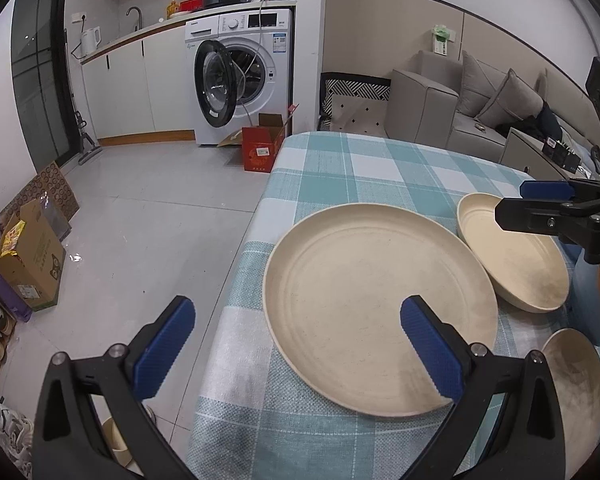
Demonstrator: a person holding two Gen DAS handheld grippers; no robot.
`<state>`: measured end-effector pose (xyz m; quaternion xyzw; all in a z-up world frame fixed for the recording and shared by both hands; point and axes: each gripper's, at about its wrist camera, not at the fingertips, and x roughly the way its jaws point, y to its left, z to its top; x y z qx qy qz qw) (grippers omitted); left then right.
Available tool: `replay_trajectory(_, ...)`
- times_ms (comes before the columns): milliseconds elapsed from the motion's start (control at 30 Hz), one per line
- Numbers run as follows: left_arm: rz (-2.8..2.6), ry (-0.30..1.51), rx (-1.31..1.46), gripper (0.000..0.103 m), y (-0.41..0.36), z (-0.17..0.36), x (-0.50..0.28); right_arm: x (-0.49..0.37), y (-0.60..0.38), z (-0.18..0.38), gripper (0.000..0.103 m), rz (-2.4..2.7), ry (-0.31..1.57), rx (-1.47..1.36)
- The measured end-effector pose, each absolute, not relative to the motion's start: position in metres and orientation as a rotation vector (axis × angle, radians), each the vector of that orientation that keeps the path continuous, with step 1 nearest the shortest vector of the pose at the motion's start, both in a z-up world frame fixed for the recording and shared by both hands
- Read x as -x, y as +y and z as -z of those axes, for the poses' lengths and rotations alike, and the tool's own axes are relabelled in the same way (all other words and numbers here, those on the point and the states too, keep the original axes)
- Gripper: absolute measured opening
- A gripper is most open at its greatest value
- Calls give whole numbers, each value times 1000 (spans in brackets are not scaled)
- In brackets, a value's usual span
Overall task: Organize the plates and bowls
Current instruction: 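Close the left tool on the rim of the large cream plate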
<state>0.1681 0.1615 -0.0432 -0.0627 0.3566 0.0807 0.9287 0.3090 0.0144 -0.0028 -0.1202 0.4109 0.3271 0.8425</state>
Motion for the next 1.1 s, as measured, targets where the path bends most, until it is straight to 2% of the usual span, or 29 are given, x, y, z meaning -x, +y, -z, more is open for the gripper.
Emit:
replay_trajectory(133, -168, 745, 128, 103, 160, 46, -170, -311, 16, 8, 98, -702, 882, 249)
replay_trajectory(367, -168, 768, 144, 102, 161, 52, -172, -317, 19, 22, 87, -722, 923, 255)
replay_trajectory(467, -167, 781, 148, 101, 161, 55, -173, -318, 19, 27, 86, -736, 936, 245)
replay_trajectory(633, -155, 802, 153, 92, 160, 59, -174, -320, 22, 35, 80, -749, 957, 250)
replay_trajectory(700, -148, 812, 159, 84, 161, 61, -174, -320, 25, 37, 78, -759, 964, 253)
replay_trajectory(967, -128, 839, 190, 76, 163, 67, -175, -320, 36, 46, 75, -782, 984, 258)
replay_trajectory(1100, -127, 852, 192, 75, 161, 71, -175, -323, 41, 53, 74, -785, 996, 253)
